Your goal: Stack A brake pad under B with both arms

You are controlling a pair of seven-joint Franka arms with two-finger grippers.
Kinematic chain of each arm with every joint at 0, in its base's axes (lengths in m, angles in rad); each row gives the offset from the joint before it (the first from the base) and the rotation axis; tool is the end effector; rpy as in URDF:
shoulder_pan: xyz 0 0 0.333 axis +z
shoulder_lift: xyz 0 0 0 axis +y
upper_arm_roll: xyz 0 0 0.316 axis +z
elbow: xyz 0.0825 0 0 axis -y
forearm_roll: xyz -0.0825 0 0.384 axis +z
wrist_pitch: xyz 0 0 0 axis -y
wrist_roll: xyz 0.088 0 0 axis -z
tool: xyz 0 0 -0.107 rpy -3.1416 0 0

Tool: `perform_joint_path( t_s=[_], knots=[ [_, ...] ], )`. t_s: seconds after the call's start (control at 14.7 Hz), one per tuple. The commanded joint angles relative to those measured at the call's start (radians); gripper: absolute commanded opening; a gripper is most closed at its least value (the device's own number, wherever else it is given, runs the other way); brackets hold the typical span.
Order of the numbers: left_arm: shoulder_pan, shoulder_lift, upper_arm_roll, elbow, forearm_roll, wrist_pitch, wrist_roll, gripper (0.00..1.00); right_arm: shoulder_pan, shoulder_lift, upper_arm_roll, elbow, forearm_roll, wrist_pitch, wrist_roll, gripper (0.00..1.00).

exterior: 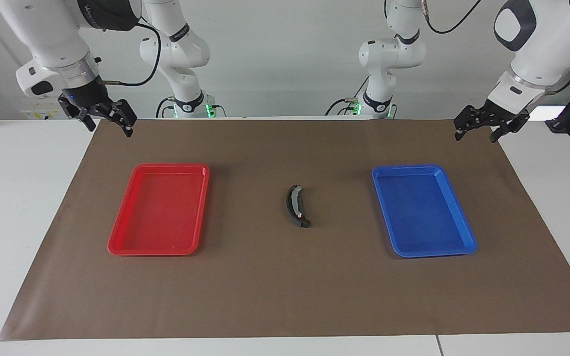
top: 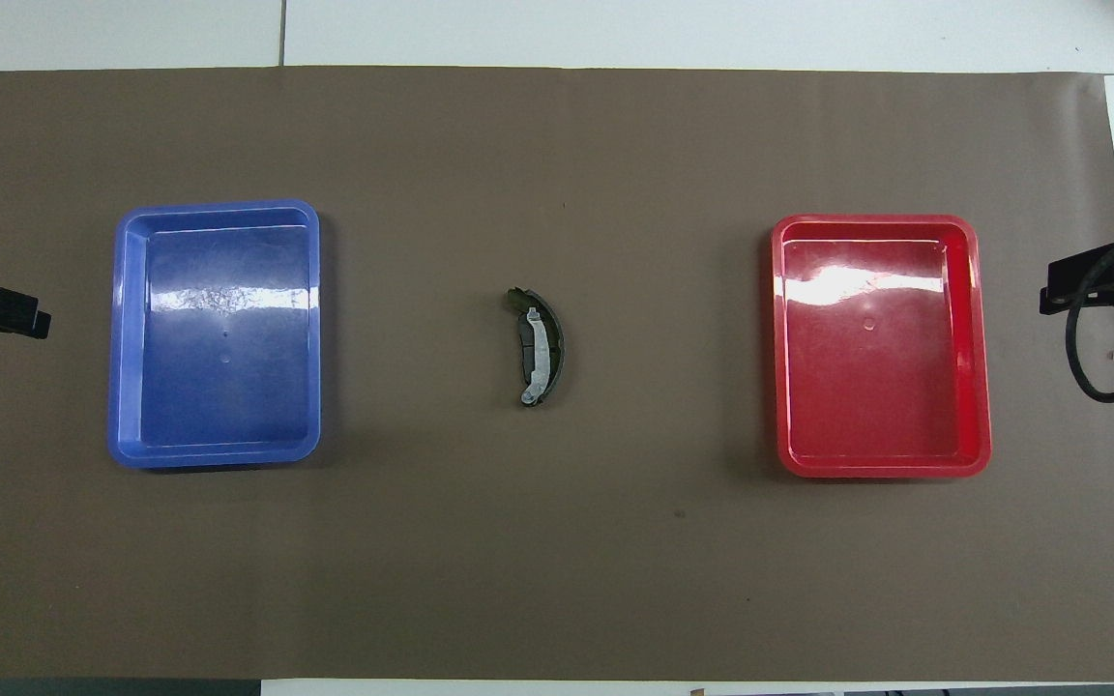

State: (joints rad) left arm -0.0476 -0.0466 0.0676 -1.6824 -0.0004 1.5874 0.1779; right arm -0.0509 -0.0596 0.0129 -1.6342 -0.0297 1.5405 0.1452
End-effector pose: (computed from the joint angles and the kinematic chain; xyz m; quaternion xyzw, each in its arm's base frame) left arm 0.5389 0.0115 0.5987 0.9966 -0.0789 -0.0240 0.0042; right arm 0.5316 -0.0233 0.6245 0.9955 -0.0917 -0.0162 0.0161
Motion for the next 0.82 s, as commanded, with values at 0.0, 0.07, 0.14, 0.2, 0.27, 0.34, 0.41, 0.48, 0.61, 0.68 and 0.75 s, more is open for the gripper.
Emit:
perform_joint_path(
  t_s=[0.0,0.07,0.14,0.2,0.27,0.34,0.41,0.48,0.61,0.68,0.75],
  knots=[
    [0.008,0.001,-0.005,0.004,-0.001,-0.009,0.009,0.99,-0.02,0.024,0.015,0.031,0.025,-0.022,-0.016,1.0],
    [0.008,0.001,-0.005,0.004,-0.001,-0.009,0.009,0.99,-0.017,0.024,0.015,0.033,0.025,-0.025,-0.016,1.0],
    [0.008,0.001,-0.005,0.004,-0.001,-0.009,0.009,0.99,-0.011,0.023,0.013,0.031,0.025,-0.026,-0.016,1.0],
    [0.008,0.001,-0.005,0.004,-0.001,-0.009,0.009,0.99,0.014,0.017,0.007,0.03,0.017,-0.028,-0.016,1.0],
    [0.008,0.001,-0.005,0.004,-0.001,-0.009,0.009,0.99,0.038,0.02,-0.004,0.03,0.011,-0.028,-0.016,1.0],
    [0.008,0.001,-0.005,0.004,-0.001,-0.009,0.009,0.99,0.048,0.02,-0.019,0.03,0.011,-0.028,-0.016,1.0],
    [0.008,0.001,-0.005,0.004,-0.001,-0.009,0.009,0.99,0.045,0.02,-0.022,0.031,0.011,-0.028,-0.016,1.0],
    [0.008,0.001,-0.005,0.004,-0.001,-0.009,0.009,0.99,0.046,0.02,-0.022,0.031,0.011,-0.026,-0.016,1.0],
    [0.008,0.001,-0.005,0.004,-0.001,-0.009,0.009,0.99,0.066,0.021,-0.034,0.031,0.011,-0.026,-0.016,1.0],
    [0.008,0.001,-0.005,0.004,-0.001,-0.009,0.009,0.99,0.066,0.021,-0.039,0.031,0.011,-0.028,-0.016,1.0],
    [0.008,0.001,-0.005,0.004,-0.001,-0.009,0.009,0.99,0.069,0.021,-0.042,0.031,0.011,-0.03,-0.016,1.0]
  ],
)
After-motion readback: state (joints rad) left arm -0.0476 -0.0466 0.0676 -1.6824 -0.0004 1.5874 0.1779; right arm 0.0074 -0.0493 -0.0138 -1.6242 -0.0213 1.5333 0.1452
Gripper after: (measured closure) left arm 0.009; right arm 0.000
